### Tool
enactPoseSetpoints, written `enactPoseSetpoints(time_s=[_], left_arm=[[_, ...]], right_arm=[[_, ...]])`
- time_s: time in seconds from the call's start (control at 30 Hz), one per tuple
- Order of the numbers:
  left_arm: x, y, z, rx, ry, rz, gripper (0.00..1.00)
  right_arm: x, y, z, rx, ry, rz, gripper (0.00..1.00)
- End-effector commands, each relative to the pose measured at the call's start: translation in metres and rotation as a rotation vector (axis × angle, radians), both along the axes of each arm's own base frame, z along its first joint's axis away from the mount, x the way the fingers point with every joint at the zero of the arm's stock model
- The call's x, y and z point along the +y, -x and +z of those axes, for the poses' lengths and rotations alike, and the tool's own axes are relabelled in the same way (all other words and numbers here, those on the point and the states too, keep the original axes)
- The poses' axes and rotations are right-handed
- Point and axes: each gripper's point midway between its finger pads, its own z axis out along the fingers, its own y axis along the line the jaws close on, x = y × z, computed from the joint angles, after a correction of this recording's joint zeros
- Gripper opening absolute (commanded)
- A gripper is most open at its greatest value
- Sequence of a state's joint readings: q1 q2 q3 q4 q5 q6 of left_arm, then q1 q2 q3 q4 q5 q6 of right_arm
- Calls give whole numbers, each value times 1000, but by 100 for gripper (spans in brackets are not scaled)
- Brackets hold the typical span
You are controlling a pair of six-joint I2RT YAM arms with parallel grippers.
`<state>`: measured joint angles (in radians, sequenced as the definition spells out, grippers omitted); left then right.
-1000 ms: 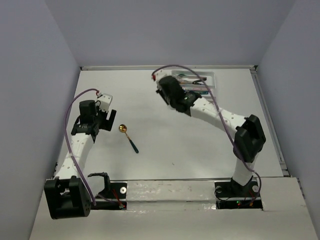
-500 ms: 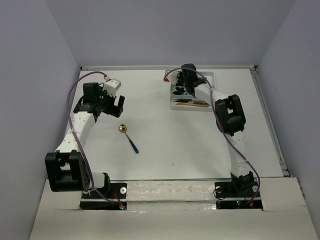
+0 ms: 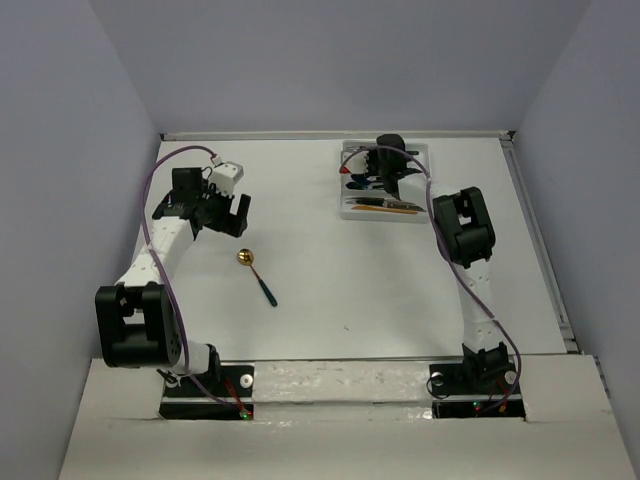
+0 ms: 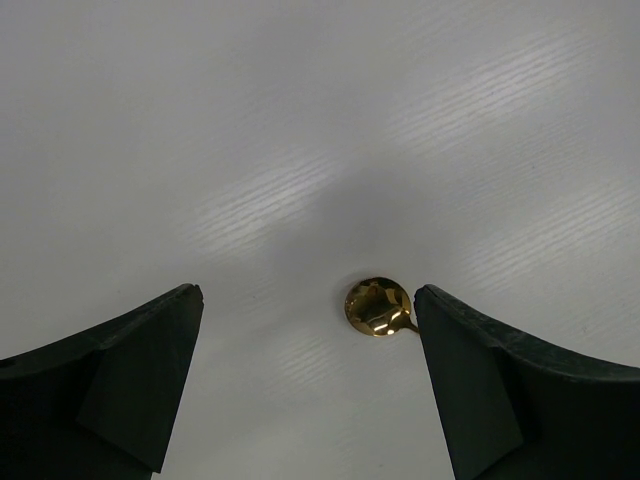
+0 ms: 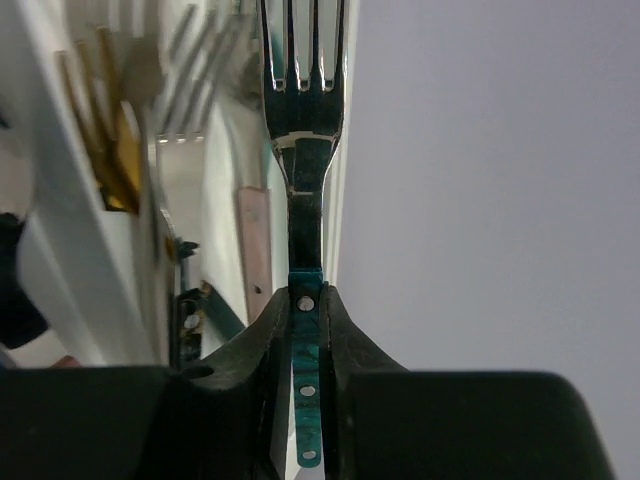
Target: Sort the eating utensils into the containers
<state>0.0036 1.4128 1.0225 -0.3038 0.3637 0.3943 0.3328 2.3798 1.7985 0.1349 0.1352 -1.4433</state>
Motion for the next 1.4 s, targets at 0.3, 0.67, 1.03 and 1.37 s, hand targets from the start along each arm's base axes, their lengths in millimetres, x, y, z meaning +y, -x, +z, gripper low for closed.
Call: enactPoseSetpoints(time_s=[0.3,0.67,1.03,1.37], left_arm=[[1,-1,11,-29,6,23,99],[7,3,34,-107,-13,46,99],[77,30,81,-236,41,321,99],[106,58,95,-310,98,391,99]], right_arm=[[-11,-15,87,-287,-39,9,74],[25,36,236,-536,-463,-147,76],[289,285,160,796,-1355,-73,99],[341,393,32,910,-989,-390,85]])
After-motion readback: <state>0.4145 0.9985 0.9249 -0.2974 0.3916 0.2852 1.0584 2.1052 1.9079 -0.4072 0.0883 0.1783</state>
